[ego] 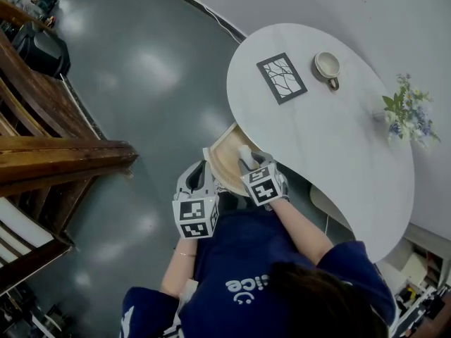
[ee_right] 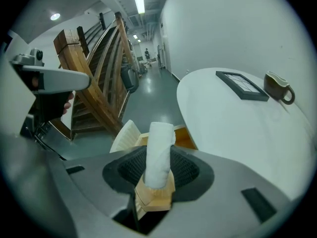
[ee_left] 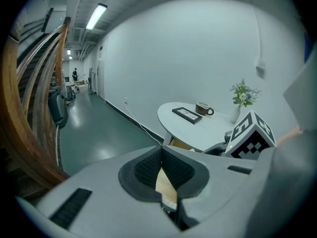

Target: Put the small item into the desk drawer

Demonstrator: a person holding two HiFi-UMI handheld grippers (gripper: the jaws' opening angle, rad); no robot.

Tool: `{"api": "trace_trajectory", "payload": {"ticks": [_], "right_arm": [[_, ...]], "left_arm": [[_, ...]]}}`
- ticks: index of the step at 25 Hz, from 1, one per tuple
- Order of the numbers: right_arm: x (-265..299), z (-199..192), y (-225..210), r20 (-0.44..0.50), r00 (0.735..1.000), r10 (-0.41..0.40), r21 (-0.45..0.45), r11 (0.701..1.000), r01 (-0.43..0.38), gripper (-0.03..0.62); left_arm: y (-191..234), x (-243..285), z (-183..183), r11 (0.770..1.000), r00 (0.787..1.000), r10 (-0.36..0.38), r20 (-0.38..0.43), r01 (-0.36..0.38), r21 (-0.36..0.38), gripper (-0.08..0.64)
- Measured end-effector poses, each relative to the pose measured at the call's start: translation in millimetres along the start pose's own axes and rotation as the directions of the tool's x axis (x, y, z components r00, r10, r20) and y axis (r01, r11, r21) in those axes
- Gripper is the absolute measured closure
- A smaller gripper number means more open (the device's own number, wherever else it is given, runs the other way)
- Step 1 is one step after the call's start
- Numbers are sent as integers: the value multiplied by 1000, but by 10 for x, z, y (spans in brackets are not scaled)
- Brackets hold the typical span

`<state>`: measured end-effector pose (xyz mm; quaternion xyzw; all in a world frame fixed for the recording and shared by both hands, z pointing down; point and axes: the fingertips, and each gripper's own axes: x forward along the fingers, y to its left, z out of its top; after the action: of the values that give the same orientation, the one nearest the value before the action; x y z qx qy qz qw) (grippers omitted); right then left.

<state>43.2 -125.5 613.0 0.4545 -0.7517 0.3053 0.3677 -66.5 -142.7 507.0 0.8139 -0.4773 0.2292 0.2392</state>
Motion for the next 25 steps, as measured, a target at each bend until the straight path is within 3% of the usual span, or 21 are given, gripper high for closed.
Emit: {"api": "trace_trajectory", "payload": {"ticks": [25], "right_arm": [[783,-447,67,-231,972,35,-110,992,-62,439]], "left_arm": [[248,-144,-279,987,987,138,-88,-144,-74,557]]}}
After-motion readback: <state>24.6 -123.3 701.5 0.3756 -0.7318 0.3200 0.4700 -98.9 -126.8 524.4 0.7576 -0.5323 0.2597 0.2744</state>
